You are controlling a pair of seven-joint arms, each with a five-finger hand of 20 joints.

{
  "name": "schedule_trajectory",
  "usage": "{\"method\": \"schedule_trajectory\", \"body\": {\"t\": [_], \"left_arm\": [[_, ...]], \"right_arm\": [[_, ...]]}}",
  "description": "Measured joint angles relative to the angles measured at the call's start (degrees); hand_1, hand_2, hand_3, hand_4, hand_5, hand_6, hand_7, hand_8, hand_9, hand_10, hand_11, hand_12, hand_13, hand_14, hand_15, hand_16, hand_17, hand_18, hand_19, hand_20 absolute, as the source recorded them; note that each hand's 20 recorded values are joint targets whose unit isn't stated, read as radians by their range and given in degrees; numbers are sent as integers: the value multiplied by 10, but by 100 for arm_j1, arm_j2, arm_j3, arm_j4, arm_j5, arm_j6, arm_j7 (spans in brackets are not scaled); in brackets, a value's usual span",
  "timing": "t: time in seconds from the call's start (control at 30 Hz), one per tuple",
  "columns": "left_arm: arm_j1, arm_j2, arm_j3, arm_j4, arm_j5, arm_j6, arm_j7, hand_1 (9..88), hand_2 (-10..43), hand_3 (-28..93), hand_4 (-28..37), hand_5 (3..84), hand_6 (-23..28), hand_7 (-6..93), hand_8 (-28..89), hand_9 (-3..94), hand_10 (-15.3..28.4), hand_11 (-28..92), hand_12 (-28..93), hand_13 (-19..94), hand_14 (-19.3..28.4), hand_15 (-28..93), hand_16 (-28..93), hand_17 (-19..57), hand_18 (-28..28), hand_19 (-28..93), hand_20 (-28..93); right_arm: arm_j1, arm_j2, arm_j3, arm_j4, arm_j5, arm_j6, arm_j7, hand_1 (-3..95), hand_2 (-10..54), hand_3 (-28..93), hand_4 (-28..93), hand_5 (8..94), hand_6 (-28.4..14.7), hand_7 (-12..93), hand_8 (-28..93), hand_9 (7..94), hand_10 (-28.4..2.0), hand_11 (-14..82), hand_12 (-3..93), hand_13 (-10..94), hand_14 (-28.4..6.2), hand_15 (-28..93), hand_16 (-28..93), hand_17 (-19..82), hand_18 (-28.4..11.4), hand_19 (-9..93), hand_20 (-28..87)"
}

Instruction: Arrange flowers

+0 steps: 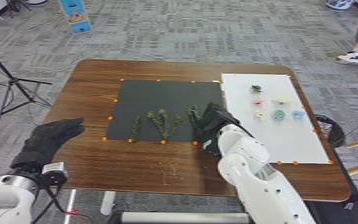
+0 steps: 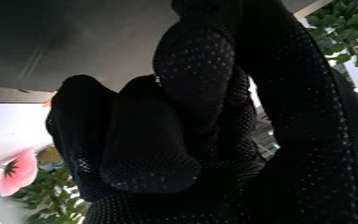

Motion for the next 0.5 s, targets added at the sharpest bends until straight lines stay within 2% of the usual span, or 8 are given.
{"method": "schedule_trajectory", "body": {"t": [0.5], "left_arm": [[-13,15,-6,-1,9,-146,-109,280,30,701,-206,535,33,168,-61,514,135,219,165,399,151,125,11,80,83,30,170]], "right_arm": [[16,-35,132,-49,236,-330,146,435,-95,604,-8,874,-14,254,246,937,-102,471,258,916,-56,686,428,674,-195,932,710]]}}
